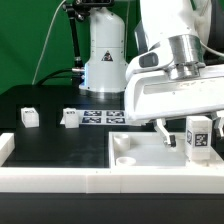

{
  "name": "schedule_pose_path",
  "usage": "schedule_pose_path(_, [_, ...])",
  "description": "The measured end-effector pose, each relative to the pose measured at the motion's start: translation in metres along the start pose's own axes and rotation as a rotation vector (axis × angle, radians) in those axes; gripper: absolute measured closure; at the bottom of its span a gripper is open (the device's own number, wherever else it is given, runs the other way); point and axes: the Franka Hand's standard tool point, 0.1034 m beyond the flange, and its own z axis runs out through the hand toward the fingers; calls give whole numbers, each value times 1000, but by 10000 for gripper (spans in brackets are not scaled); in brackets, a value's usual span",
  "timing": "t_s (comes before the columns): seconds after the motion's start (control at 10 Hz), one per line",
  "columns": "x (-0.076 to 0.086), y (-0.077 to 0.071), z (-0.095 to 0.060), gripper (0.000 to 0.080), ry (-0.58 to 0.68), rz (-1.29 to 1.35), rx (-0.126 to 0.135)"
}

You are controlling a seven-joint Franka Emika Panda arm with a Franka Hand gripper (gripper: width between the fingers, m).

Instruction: Assemble one leg

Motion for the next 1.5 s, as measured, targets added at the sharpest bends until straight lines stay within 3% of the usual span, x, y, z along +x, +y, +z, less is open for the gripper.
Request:
schedule_pose_path(0.6, [31, -3, -24, 150, -43, -3, 20])
schedule_pose_path(0.7, [31, -4, -20, 150, -91, 2, 33])
schedule_pose_path(0.9, [34, -11, -17, 150, -303, 26, 87])
schedule_pose_path(1.3, [32, -5, -14, 150, -597, 41, 158])
schedule_pose_path(1.4, [38, 0, -10, 150, -539, 45, 140])
schedule_pose_path(1.5, [31, 0, -10, 150, -533, 67, 128])
